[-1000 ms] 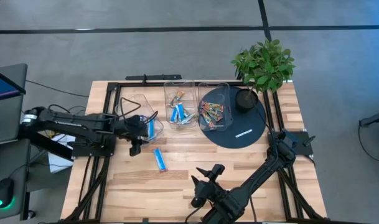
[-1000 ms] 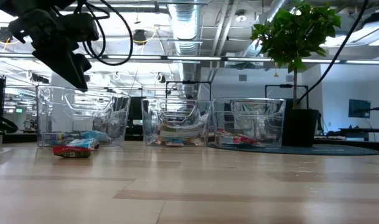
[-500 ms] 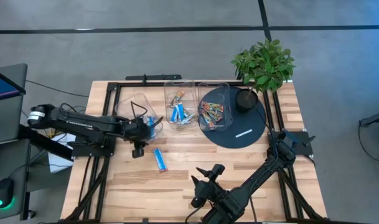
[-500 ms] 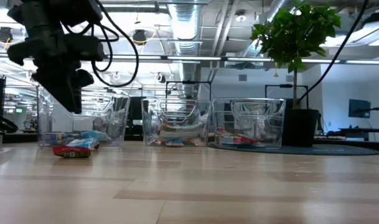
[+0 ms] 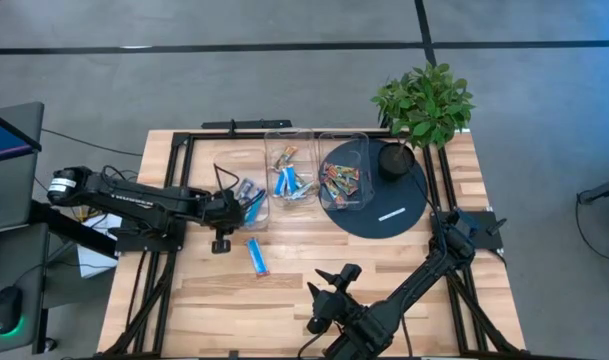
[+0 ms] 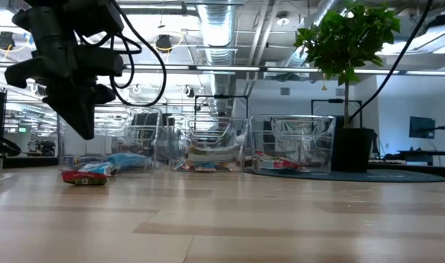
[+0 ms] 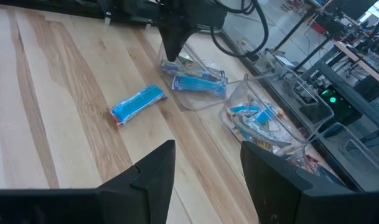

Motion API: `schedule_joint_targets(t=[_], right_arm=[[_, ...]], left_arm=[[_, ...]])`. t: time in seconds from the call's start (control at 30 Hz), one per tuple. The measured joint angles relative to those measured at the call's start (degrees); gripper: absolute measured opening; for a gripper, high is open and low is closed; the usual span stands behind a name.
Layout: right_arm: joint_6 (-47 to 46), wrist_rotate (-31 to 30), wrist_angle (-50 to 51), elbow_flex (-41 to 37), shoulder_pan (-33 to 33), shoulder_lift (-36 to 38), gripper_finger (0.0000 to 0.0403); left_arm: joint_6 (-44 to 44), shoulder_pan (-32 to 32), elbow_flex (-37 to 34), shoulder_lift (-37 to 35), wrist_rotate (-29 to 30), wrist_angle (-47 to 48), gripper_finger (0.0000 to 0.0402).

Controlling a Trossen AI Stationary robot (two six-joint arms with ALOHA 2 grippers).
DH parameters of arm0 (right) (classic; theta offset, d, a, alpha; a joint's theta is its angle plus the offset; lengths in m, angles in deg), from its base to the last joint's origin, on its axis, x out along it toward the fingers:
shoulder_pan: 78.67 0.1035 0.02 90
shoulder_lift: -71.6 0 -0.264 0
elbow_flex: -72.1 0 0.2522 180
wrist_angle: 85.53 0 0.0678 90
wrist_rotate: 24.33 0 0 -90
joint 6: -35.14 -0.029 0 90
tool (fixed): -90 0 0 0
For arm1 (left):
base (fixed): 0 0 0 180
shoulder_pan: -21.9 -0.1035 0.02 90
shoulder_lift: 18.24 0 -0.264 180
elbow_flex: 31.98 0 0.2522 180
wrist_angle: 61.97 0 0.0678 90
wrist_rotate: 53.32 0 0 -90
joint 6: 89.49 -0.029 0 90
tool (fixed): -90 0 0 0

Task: Pick and place Granola Bars by type
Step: Adjust the left transparent bin on the table

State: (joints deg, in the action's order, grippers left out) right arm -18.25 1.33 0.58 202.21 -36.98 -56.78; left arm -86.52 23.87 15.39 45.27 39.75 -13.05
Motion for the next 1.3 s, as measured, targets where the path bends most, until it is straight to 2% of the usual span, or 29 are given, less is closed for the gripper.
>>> schedule_joint_targets(t=[0.27,0.47,0.63,0.83,1.03,1.3], right_arm=[[0.0,0.0,0.0,0.0,0.0,0.0,0.0177],[0.0,0.0,0.0,0.0,0.0,0.0,0.0177],[0.0,0.1,0.0,0.0,0.0,0.0,0.0177],[0.0,0.1,0.0,0.0,0.0,0.0,0.0177],[0.0,0.1,0.0,0.0,0.0,0.0,0.0177],[-0.1,0.1,0.0,0.0,0.1,0.0,0.0177]], left_arm=[[-0.3,0.0,0.0,0.0,6.1,-0.1,0.0023],[-0.3,-0.9,0.0,0.0,11.9,0.0,0.0021],[0.1,-3.1,0.3,0.0,13.8,0.7,0.0021],[0.4,-4.8,0.3,0.0,13.9,0.7,0.0021],[-2.9,-4.8,0.4,0.0,9.6,-0.1,0.0014],[-5.2,-5.8,0.4,0.0,9.8,-0.2,0.0009]])
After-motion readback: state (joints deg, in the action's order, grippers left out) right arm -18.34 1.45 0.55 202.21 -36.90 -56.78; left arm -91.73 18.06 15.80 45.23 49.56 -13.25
